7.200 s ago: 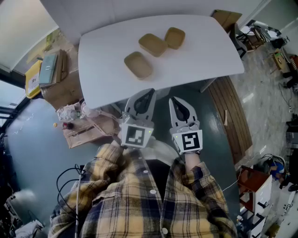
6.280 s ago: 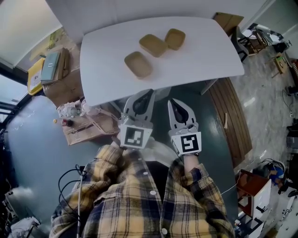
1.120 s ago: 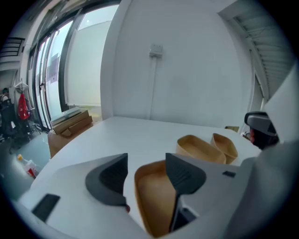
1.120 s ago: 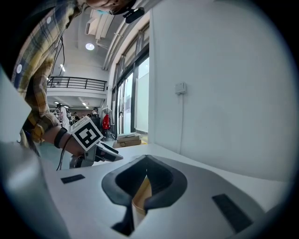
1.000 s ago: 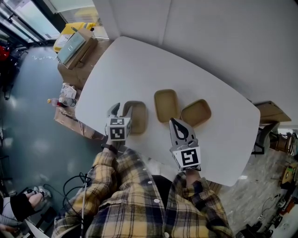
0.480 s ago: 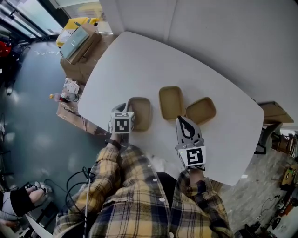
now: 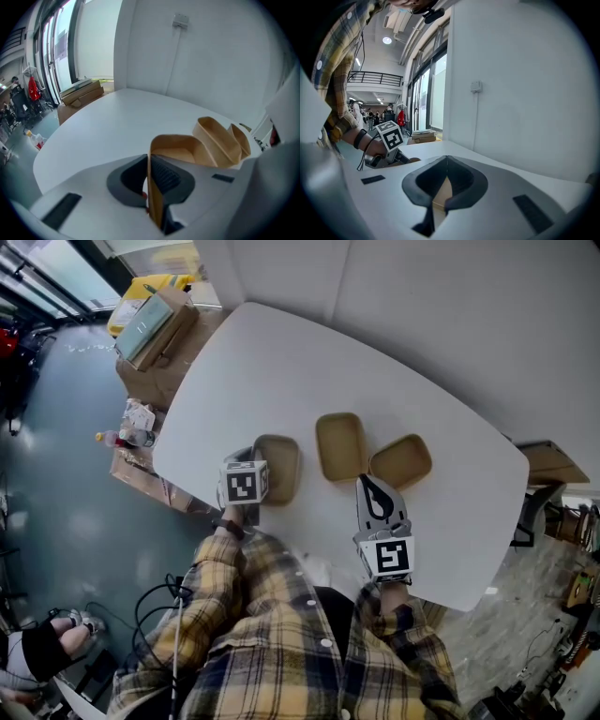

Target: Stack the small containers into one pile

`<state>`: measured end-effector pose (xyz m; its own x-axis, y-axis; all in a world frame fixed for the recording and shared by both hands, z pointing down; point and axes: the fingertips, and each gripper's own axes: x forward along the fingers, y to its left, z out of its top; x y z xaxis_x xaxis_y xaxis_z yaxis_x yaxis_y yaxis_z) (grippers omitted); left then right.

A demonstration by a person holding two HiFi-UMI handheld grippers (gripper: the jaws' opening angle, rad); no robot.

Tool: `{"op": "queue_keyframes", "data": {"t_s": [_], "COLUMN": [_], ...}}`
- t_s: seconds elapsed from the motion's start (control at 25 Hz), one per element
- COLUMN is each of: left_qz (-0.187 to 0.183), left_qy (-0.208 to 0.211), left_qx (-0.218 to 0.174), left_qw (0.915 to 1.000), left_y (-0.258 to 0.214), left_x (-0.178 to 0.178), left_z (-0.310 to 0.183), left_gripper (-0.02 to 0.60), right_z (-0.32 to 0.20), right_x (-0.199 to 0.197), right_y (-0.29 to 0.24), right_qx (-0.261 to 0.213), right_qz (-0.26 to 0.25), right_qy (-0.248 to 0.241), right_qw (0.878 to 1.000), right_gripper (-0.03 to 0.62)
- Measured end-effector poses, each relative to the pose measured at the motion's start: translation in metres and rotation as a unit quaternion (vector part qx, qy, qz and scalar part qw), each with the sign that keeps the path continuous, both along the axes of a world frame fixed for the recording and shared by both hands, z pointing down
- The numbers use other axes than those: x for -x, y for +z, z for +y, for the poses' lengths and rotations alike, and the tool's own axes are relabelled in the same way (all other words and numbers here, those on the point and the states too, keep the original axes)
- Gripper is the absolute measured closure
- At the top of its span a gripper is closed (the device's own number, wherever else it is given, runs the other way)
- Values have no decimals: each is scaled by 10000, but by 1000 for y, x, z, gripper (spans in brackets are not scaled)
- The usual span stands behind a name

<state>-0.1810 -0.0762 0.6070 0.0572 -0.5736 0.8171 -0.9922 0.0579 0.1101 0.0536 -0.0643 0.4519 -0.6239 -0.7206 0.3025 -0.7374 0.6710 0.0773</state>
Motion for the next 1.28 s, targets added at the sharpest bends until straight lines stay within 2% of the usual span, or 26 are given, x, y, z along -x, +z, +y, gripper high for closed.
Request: {"op": "queue_keyframes", "data": {"t_s": [0.36, 0.52, 0.68, 0.96, 1.12, 1.28], "left_qz": [158, 421, 672, 1116, 1458, 1565], "left_qy": [-149, -329, -608, -698, -939, -995], "left_qx": [-326, -611, -714, -932, -910, -967], "left_qw": [9992, 9967, 9933, 9869, 9806, 9779], "left_y": [-19, -43, -60, -75, -70, -68], "left_x": [-3, -8, -19, -63, -89, -108], "left_z": [-20, -32, -45, -71, -75, -81], "left_gripper": [552, 552, 552, 552, 552, 552], "right_z": [-4, -5, -6, -5, -4, -7], "right_x": [-4, -2, -2, -9, -17, -25], "right_y": [0, -2, -1, -1, -1, -4], "right_qx": [-3, -33, -31, -55, -39, -85], "right_qz": [-32, -71, -93, -141, -154, -210], "right_qy": [84, 64, 61, 167, 260, 346], "right_qw": [10000, 9999, 9999, 9997, 9995, 9991], "right_gripper": [579, 579, 579, 579, 579, 579]}}
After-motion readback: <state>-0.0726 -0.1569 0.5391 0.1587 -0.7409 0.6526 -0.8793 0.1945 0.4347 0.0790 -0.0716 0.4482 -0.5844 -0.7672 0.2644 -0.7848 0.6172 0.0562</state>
